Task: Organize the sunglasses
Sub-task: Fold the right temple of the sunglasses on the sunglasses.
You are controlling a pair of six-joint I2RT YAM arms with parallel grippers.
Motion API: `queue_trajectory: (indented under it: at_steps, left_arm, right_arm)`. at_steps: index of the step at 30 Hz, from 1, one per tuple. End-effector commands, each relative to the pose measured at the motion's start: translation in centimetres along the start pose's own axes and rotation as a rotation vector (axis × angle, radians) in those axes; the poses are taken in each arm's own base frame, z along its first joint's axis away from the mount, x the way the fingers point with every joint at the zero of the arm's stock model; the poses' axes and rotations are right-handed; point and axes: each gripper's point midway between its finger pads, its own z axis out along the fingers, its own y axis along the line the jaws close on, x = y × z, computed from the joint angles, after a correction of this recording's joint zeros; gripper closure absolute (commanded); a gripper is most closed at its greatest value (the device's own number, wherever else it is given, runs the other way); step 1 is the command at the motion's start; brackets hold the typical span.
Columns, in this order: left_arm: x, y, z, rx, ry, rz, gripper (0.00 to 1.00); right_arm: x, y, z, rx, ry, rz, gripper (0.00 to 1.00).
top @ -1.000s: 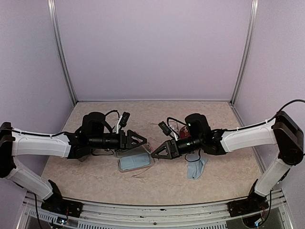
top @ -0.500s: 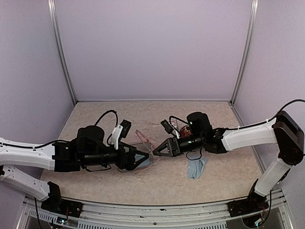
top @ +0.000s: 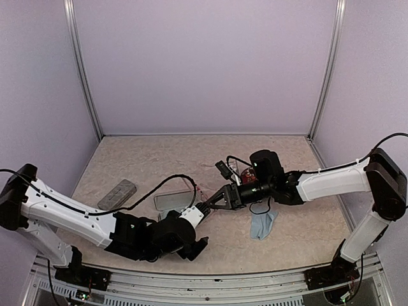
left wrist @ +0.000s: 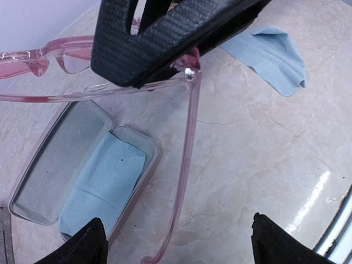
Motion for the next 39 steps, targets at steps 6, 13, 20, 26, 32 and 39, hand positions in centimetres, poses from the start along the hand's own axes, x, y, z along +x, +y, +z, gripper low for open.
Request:
queue_trajectory:
  at_steps: [6,13,20,26,32,39]
  left_arm:
    - [-0.5,2.8,0.4,-0.209,-0.002,0.107,0.12]
    - [-0.6,4.4,0.2,-0.249,-0.005,0.122,0.11]
    - [-1.5,5.5,-0.3,-0.216,-0.038,0.087,0.10]
    - [-2.0,7.1,-0.7,-0.244,-0.046,0.099,0.10]
    - [-2.2,7.9,-0.8,-0.267,-0.052,0.121,0.09]
    - [-2.8,7.4,-2.2,-0.242,-0.068,0.133,0.09]
  right_arm:
    - [-0.6,1.2,-0.8,-0.024,-0.014,-0.024,0.82]
    - [0.7,0.5,-0.4,-0.014,0.039,-0.027,0.82]
    - [2.2,-0.1,0.1,0.003,0.102,-0.047,0.83]
    - [3.1,-0.1,0.5,0.002,0.147,-0.061,0.84]
    - [3.7,0.1,0.8,-0.011,0.178,-0.073,0.84]
    - [3.6,-0.3,0.7,0.023,0.173,-0.067,0.84]
